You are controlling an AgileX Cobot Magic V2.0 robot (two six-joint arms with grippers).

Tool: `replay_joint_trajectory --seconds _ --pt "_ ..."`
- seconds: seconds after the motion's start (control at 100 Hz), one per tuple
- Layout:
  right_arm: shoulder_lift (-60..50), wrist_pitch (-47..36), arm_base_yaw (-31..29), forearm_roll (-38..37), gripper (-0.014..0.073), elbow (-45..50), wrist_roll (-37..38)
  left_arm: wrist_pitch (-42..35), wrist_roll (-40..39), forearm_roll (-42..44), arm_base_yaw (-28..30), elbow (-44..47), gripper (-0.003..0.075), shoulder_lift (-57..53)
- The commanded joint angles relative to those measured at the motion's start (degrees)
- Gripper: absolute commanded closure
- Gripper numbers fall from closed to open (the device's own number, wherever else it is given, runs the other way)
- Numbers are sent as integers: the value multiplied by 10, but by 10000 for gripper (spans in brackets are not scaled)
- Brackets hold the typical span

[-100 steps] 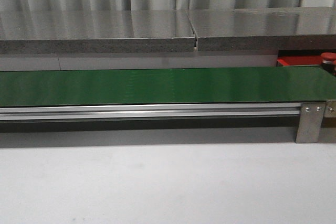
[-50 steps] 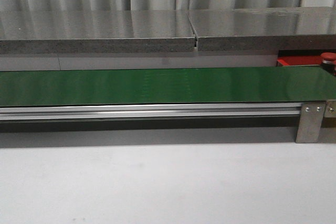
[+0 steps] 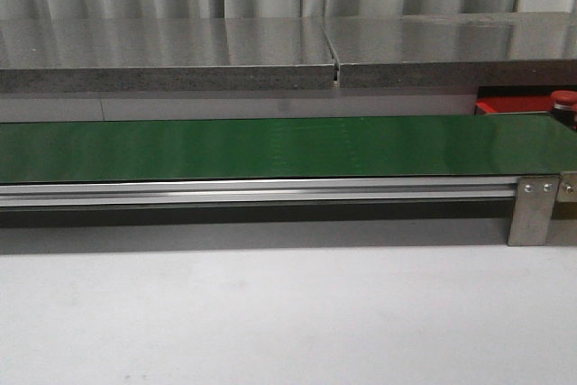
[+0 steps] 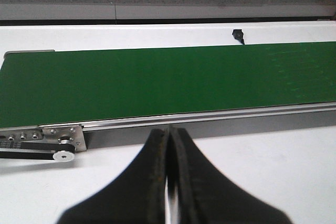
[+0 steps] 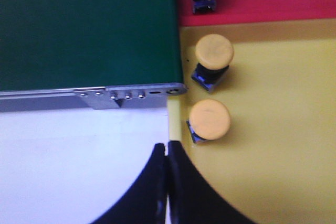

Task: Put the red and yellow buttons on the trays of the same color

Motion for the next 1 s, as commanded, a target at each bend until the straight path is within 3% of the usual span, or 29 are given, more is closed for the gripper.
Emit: replay_joint_trajectory --seconds 0.0,0.36,0.99 --pt "-38 -14 20 -1 662 -16 -14 -40 -2 -9 -5 -16 739 5" --pt "-172 17 111 -1 662 -16 -51 -44 -2 -9 -5 -16 739 5" --pt "-356 28 120 8 662 49 -70 -64 -2 -14 -5 -1 739 6"
